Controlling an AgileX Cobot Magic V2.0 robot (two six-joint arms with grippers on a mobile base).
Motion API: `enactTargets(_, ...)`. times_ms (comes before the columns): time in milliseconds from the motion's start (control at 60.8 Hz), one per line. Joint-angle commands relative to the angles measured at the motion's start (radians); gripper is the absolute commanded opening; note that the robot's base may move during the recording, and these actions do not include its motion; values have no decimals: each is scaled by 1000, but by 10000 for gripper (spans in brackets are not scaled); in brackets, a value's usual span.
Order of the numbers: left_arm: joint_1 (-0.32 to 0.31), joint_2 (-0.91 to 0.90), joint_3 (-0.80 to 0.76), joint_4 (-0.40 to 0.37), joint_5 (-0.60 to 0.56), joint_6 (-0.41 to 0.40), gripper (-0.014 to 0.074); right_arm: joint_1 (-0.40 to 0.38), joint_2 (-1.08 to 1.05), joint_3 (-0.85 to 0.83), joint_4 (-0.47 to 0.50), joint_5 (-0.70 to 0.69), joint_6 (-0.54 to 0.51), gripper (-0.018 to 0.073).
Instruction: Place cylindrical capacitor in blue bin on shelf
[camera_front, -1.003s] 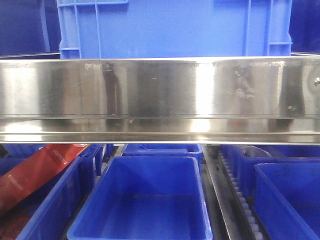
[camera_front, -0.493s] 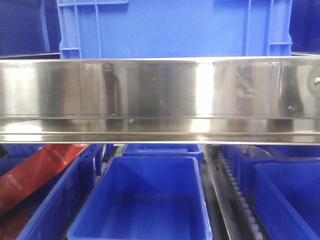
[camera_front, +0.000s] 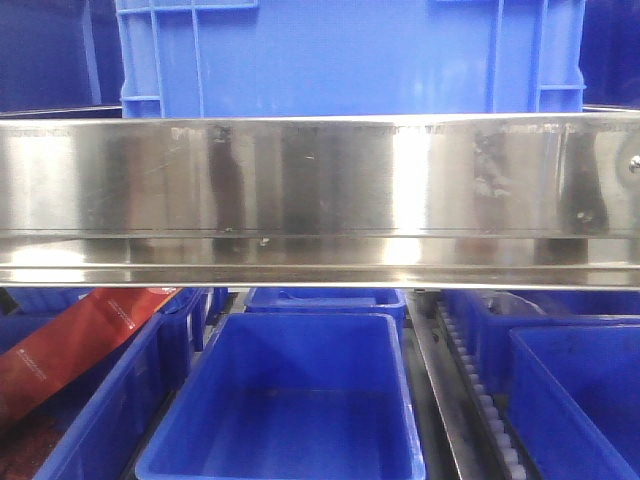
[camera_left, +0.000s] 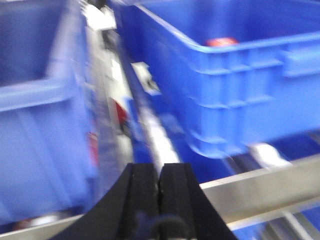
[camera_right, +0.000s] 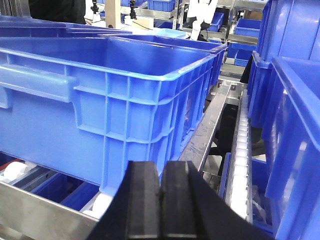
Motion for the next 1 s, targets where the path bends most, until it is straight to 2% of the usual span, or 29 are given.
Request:
enactTargets(0, 45, -78, 84, 7, -93, -6, -111, -5, -4, 2, -6, -24, -4, -162)
enactTargets(115, 105, -205, 245, 7, -188, -6, -111, -5, -4, 2, -6, -24, -4, -162)
enactTargets(230, 147, -325, 406, 7, -332, -6, -111, -5, -4, 2, -6, -24, -4, -162)
enactTargets(362, 159, -448, 585, 7, -494, -6, -111, -5, -4, 2, -6, -24, -4, -162)
enactTargets(477, 156, -448, 715, 7, -601, -8, -111, -5, -6, 2, -6, -23, -4, -162)
enactTargets(625, 156, -448, 781, 3, -670, -12, -111, -5, -6, 2, -6, -25, -4, -162)
enactTargets(658, 156, -448, 781, 3, -629, -13, -111, -5, -6, 2, -6, -25, -4, -162)
enactTargets(740, 156, -448, 781, 3, -615, -13, -111, -5, -6, 2, -6, -25, -4, -162)
enactTargets(986, 156, -448, 781, 3, -622, -13, -111, -5, -6, 2, -6, -25, -4, -162)
